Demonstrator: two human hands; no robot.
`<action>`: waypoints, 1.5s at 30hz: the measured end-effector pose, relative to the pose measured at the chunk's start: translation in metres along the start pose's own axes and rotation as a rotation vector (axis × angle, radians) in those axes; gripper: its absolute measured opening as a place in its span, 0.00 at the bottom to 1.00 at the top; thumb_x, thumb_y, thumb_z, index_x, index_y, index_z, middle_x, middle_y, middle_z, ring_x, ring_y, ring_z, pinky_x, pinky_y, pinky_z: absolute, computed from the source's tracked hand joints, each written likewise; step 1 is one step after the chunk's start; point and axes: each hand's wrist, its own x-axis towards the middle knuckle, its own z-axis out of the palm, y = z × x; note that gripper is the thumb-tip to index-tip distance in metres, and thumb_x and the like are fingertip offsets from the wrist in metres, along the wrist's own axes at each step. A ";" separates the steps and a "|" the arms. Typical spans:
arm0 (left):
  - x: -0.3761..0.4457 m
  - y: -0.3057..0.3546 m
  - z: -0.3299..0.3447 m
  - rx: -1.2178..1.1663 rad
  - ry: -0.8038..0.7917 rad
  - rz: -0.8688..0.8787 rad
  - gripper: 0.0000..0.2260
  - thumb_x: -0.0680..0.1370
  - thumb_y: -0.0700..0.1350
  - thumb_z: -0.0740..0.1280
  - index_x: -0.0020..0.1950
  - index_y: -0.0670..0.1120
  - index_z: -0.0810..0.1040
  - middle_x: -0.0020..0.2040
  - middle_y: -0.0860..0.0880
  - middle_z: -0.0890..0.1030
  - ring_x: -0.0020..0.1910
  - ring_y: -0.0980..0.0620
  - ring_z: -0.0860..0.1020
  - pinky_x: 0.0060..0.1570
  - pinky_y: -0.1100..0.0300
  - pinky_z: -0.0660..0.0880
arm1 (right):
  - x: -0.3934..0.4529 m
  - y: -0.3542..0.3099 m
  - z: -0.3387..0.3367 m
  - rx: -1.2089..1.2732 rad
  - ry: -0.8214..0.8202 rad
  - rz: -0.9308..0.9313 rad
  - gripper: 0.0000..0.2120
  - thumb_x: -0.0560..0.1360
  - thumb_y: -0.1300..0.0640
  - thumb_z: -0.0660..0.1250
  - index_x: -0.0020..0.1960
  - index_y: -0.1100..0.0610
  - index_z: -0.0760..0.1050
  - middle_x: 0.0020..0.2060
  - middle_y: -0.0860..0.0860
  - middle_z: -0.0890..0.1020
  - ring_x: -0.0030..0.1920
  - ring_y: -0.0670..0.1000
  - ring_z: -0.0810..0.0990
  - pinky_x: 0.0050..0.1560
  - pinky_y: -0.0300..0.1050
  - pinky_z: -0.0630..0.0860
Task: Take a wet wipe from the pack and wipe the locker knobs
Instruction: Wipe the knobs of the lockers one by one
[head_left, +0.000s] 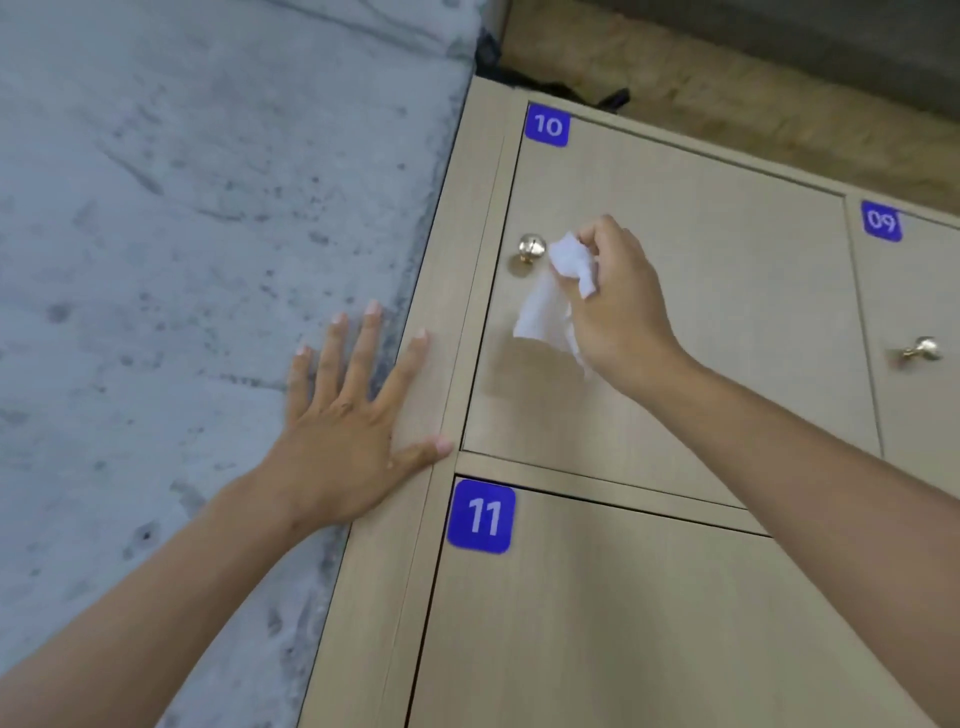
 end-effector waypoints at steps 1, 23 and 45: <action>0.000 0.000 0.001 0.007 0.001 -0.001 0.44 0.68 0.79 0.36 0.79 0.62 0.26 0.80 0.49 0.24 0.80 0.43 0.26 0.75 0.43 0.29 | 0.014 0.002 0.005 -0.032 -0.001 -0.009 0.02 0.77 0.61 0.59 0.49 0.56 0.67 0.53 0.54 0.74 0.47 0.52 0.74 0.42 0.41 0.71; -0.002 0.000 0.002 0.019 0.020 0.013 0.45 0.67 0.77 0.31 0.80 0.59 0.26 0.80 0.47 0.23 0.79 0.42 0.25 0.77 0.39 0.31 | 0.069 0.006 0.063 -0.641 0.150 -0.023 0.13 0.79 0.58 0.55 0.61 0.60 0.71 0.43 0.52 0.75 0.41 0.55 0.72 0.40 0.47 0.65; 0.003 0.082 -0.017 -0.215 0.025 0.026 0.45 0.76 0.69 0.60 0.84 0.56 0.39 0.85 0.43 0.36 0.83 0.42 0.35 0.78 0.41 0.37 | 0.055 0.061 -0.025 -0.260 -0.082 0.074 0.04 0.75 0.61 0.59 0.47 0.55 0.71 0.43 0.49 0.77 0.37 0.44 0.77 0.29 0.27 0.65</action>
